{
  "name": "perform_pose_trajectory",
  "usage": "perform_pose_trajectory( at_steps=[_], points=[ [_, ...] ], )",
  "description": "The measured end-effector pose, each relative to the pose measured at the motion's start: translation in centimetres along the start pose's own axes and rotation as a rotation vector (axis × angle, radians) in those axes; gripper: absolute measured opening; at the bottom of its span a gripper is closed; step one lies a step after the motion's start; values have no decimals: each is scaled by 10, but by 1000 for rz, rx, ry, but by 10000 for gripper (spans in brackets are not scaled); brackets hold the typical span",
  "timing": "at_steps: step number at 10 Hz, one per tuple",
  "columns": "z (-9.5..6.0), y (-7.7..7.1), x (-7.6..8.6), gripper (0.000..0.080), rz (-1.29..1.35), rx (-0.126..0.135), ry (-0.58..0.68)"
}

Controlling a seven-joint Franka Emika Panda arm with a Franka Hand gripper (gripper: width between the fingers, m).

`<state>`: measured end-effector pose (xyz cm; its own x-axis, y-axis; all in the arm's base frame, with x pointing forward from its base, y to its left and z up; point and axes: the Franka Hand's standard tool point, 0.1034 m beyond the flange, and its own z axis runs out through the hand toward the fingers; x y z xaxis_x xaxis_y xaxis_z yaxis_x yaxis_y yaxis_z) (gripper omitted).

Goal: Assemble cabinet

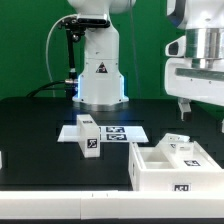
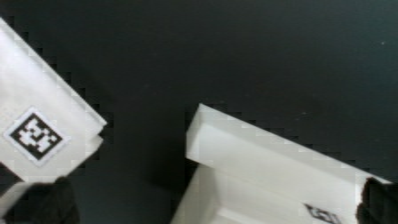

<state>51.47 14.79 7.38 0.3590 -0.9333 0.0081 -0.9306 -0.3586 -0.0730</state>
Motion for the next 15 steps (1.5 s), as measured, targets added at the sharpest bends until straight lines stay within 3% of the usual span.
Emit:
perform_pose_trajectory(
  at_steps=[5,6,8,9,13,15],
  points=[
    [3,4,2,797,245,4,-11],
    [6,14,6,797,388,-6,-29],
    [11,33,-5,797,656,-42,-36],
    [12,35,-11,797,788,-40,-24],
    [14,37,-12,797,750,-45,-25],
    [26,63,-10,797,770,-86,-5]
  ],
)
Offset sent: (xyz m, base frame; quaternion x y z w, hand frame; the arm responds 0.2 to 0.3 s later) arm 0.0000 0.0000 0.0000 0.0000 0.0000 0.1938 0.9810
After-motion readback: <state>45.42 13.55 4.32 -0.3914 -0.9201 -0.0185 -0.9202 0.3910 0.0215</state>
